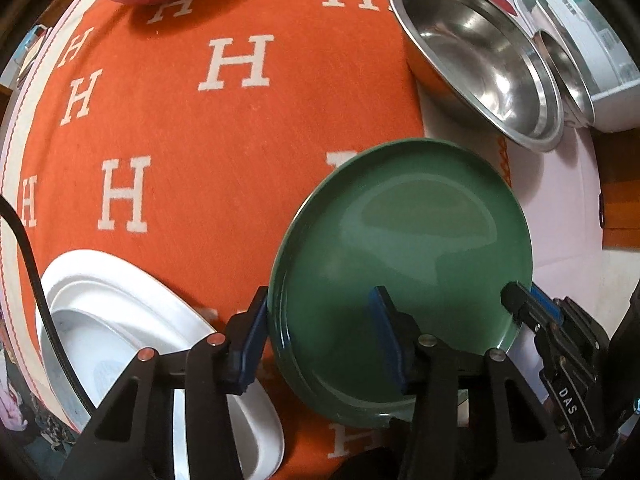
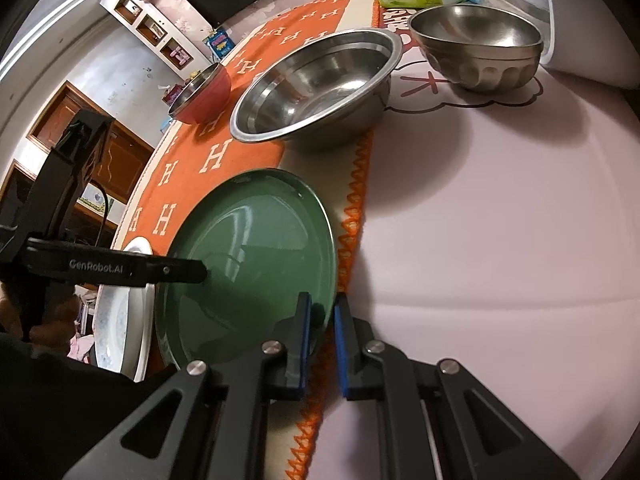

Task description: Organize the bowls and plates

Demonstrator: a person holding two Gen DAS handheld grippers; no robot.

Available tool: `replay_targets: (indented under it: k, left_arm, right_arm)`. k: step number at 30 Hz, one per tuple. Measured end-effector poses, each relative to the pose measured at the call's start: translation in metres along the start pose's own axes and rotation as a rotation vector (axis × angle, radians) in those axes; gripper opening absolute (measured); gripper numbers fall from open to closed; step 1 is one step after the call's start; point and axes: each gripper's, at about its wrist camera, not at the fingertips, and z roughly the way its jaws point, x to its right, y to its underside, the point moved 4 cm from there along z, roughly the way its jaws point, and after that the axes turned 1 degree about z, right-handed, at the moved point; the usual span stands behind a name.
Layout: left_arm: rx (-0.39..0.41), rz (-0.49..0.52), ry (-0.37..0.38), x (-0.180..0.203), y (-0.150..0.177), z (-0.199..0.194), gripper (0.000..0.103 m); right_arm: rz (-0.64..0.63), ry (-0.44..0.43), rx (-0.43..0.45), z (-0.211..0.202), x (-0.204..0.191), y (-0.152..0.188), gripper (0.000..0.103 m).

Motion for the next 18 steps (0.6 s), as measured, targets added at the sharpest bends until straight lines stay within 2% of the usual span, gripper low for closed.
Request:
replay_targets:
  k: [8, 18]
  left_arm:
    - [-0.002, 0.018, -0.003, 0.008, 0.028, -0.004, 0.046]
    - [0.053, 0.026, 0.014, 0.008, 0.078, -0.024, 0.046]
  right_arm:
    - [0.001, 0.004, 0.019, -0.007, 0.003, 0.001, 0.010]
    - [-0.013, -0.002, 0.031, -0.022, 0.004, 0.005, 0.011]
